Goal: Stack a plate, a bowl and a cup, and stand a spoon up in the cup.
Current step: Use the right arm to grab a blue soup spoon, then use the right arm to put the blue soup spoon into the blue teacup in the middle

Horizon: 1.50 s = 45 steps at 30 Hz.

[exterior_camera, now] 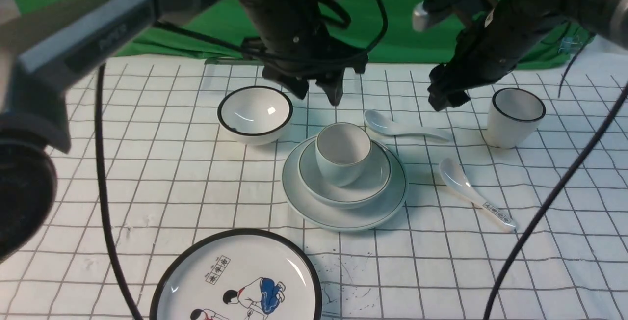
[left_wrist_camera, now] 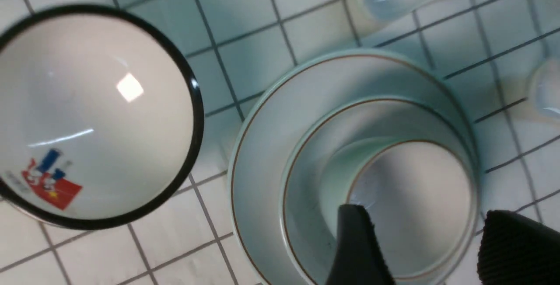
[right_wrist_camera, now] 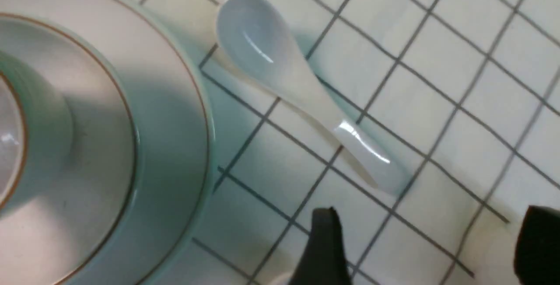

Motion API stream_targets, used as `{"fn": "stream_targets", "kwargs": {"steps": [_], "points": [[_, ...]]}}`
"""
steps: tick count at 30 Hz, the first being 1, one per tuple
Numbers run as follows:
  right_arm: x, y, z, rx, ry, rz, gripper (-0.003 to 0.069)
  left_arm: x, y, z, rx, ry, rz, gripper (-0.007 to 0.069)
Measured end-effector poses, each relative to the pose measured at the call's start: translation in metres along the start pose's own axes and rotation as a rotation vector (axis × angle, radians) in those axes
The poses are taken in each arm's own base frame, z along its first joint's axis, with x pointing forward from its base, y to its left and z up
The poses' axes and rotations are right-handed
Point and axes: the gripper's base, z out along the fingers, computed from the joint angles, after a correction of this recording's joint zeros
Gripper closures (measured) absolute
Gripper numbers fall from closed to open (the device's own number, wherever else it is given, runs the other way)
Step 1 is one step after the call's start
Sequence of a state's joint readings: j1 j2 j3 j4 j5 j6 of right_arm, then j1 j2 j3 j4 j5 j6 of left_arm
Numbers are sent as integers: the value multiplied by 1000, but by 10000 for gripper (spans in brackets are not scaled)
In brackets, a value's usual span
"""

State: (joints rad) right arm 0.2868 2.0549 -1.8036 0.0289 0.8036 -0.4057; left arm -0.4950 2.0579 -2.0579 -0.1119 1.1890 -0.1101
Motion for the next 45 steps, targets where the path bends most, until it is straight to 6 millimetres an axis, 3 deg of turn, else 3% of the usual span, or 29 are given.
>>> {"fn": "stream_targets", "kwargs": {"steps": [1, 5, 6, 10, 18, 23, 27, 29, 31, 32, 37, 43, 45], "points": [[-1, 1, 14, -14, 16, -57, 92, -2, -2, -17, 5, -32, 4, 300], [2, 4, 46, -46, 57, -167, 92, -1, -6, -52, 14, -93, 23, 402], [3, 4, 47, -47, 60, -171, 92, -1, -6, -52, 14, -93, 23, 402], [6, 4, 67, -40, 69, -221, 92, 2, -9, -84, 23, -152, 38, 470], [6, 2, 92, -12, 34, -244, 107, 4, -12, -99, 53, -181, 41, 478], [8, 3, 100, -18, 45, -244, 186, 4, -16, -100, 91, -177, 32, 476], [9, 4, 105, -21, 48, -241, 335, 4, -18, -100, 113, -175, 28, 475], [9, 4, 105, -22, 47, -229, 466, 5, -19, -100, 132, -173, 23, 475], [9, 4, 105, -22, 47, -213, 534, 5, -20, -100, 144, -171, 21, 473], [9, 4, 105, -22, 47, -205, 572, 5, -21, -100, 147, -171, 22, 473], [9, 4, 88, -35, 77, -180, 579, 5, -21, -103, 144, -178, 27, 471], [4, 7, 4, -83, 107, -97, 579, 8, -14, -124, 53, -232, 58, 468], [4, 10, -9, -111, 115, -74, 579, 9, -12, -130, 32, -246, 65, 469]]}}
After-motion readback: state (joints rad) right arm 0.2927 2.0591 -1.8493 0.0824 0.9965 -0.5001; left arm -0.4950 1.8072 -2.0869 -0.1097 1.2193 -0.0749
